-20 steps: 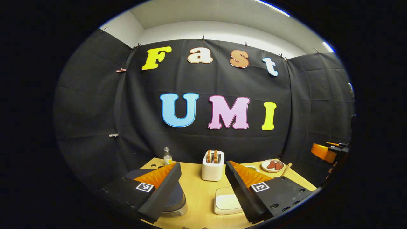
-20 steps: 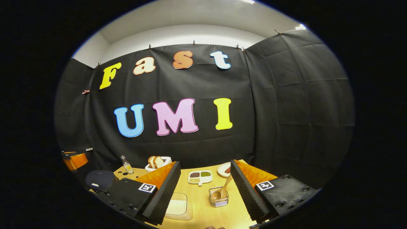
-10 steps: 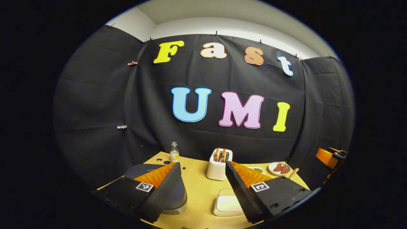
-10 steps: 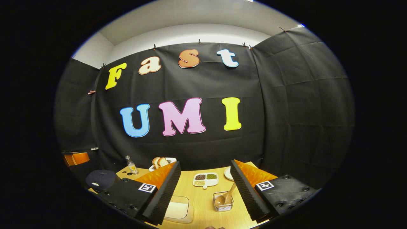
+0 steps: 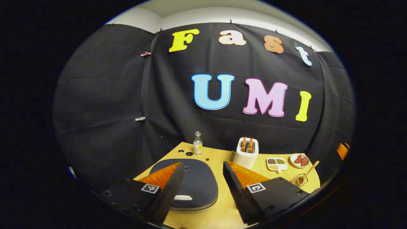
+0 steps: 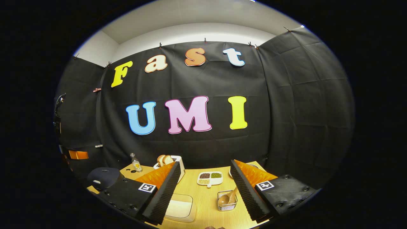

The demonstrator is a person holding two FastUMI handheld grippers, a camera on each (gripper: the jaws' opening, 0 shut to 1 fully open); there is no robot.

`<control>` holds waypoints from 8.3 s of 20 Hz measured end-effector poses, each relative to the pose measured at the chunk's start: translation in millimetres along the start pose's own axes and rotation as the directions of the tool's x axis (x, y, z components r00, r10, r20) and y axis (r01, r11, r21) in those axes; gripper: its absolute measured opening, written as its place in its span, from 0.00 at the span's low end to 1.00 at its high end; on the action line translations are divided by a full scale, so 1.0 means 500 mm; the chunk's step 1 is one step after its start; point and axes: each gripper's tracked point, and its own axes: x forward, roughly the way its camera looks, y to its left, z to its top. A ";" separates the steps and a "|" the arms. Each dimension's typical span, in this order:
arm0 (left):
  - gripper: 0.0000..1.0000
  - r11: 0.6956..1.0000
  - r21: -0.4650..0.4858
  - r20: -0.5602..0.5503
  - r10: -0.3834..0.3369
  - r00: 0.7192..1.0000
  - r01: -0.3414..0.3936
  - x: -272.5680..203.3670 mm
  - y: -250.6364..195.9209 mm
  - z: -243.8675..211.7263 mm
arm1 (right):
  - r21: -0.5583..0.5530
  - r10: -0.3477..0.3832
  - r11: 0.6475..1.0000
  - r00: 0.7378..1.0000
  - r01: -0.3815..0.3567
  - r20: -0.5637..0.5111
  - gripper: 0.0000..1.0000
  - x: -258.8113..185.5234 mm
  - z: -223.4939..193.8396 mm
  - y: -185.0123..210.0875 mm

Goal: Close the left gripper, press the button to open the rice cooker; take a wooden spoon from the chopstick holder with the right hand, scoop a spoonful of rice and pour it into the rice cooker, then put the wooden spoon back into the chopstick holder.

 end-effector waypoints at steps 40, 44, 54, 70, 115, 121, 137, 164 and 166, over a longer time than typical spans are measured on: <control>0.06 0.970 -0.134 -0.261 -0.232 0.937 0.202 0.058 0.094 -0.241 | -0.065 -0.112 0.992 0.985 0.104 -0.133 0.98 -0.088 -0.103 0.069; 0.07 0.995 -0.054 0.019 -0.084 0.996 0.084 0.030 0.110 -0.058 | -0.034 -0.135 0.991 0.983 0.132 -0.125 0.99 -0.044 -0.095 0.009; 0.48 0.990 -0.115 0.085 -0.067 0.994 0.076 -0.041 -0.028 -0.019 | 0.043 -0.138 0.988 0.967 0.150 -0.213 0.98 0.080 -0.160 -0.139; 0.95 0.985 -0.103 -0.113 0.126 0.986 -0.138 -0.115 -0.107 -0.172 | 0.223 -0.103 0.945 0.866 0.239 -0.490 0.99 0.294 -0.416 -0.298; 0.95 0.986 -0.139 -0.141 -0.107 0.984 0.088 -0.093 -0.084 -0.278 | 0.422 0.096 0.901 0.905 0.097 -0.414 0.14 0.253 -0.235 0.065; 0.96 0.967 -0.194 -0.140 -0.196 0.971 0.167 -0.085 -0.064 -0.326 | 0.255 0.057 0.964 0.873 0.079 -0.484 0.14 0.231 -0.369 0.131; 0.92 0.962 -0.207 -0.161 -0.213 0.964 0.178 -0.068 0.025 -0.393 | 0.041 -0.049 0.996 0.871 0.079 -0.489 0.14 0.194 -0.521 0.192; 0.95 0.954 -0.229 -0.149 -0.228 0.962 0.191 -0.100 0.032 -0.368 | 0.510 0.072 0.796 0.785 0.326 -0.615 0.14 0.191 -0.482 0.256; 0.95 0.956 -0.223 -0.144 -0.228 0.963 0.192 -0.101 0.029 -0.361 | 0.531 0.051 0.771 0.797 0.351 -0.602 0.14 0.193 -0.460 0.224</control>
